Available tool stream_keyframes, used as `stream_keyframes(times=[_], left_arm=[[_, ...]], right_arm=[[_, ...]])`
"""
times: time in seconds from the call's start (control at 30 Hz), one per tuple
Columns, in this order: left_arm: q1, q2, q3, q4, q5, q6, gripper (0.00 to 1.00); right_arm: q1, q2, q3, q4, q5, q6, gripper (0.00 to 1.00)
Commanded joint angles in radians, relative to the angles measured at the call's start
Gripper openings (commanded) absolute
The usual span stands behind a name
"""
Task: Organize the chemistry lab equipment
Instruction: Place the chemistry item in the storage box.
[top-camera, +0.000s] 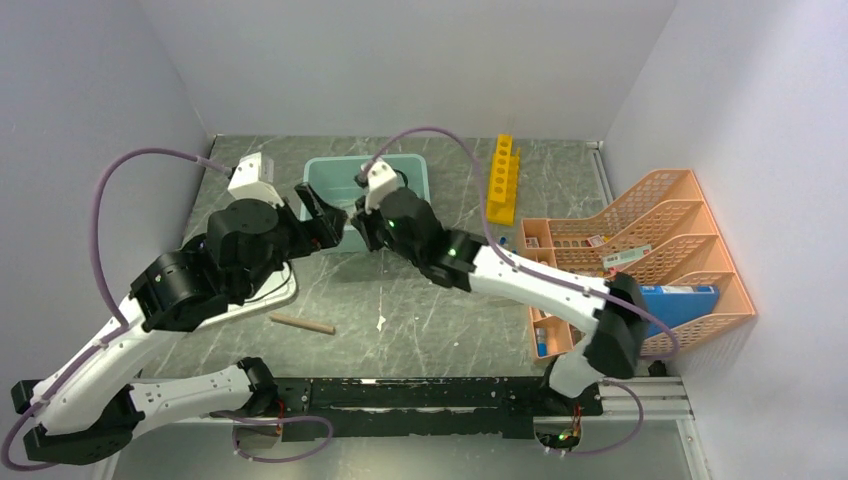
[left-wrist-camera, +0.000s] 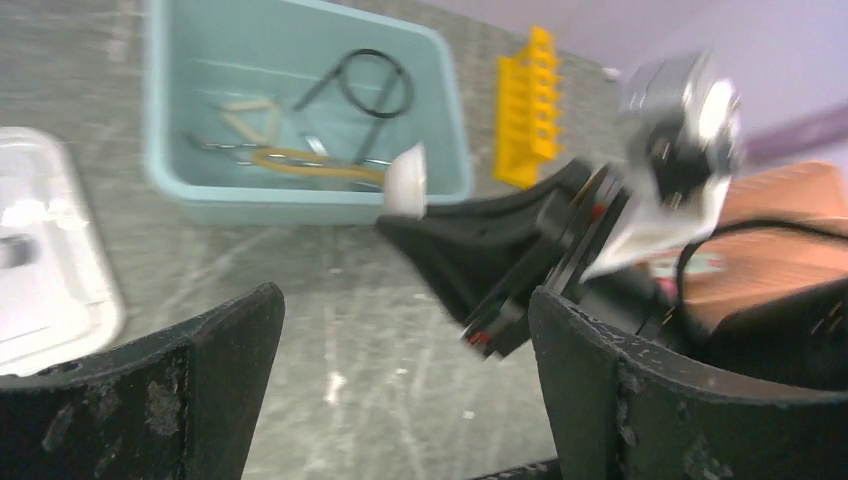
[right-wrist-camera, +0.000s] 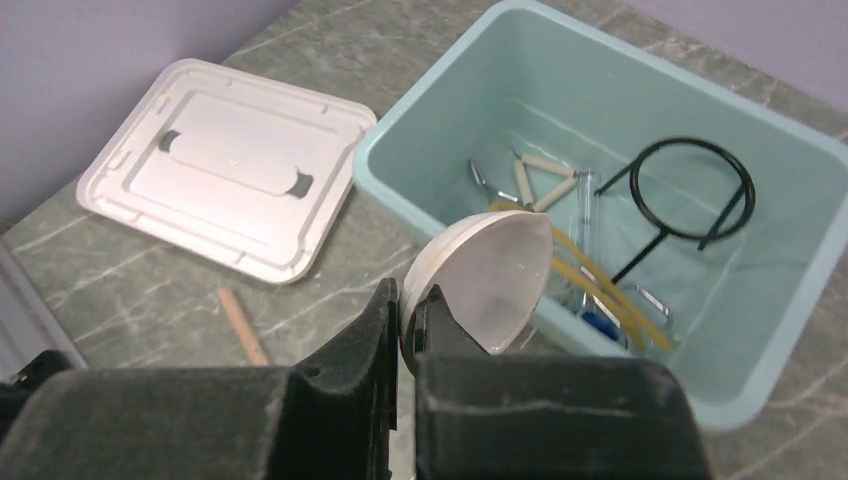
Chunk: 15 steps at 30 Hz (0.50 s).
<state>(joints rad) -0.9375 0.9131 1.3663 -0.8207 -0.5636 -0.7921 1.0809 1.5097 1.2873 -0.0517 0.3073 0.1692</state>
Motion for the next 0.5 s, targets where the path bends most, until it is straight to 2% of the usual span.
stream_keyframes(times=[0.0, 0.13, 0.47], left_arm=[[0.004, -0.014, 0.019, -0.197, -0.237, 0.1, 0.96], [0.004, -0.044, -0.043, -0.208, -0.273, 0.141, 0.95], [0.003, -0.109, -0.239, -0.14, -0.254, 0.213, 0.95]], right_arm=[[-0.082, 0.161, 0.198, -0.13, -0.15, -0.066, 0.0], [-0.125, 0.357, 0.402, -0.235, -0.198, -0.096, 0.0], [-0.215, 0.846, 0.935, -0.48, -0.272, -0.106, 0.0]])
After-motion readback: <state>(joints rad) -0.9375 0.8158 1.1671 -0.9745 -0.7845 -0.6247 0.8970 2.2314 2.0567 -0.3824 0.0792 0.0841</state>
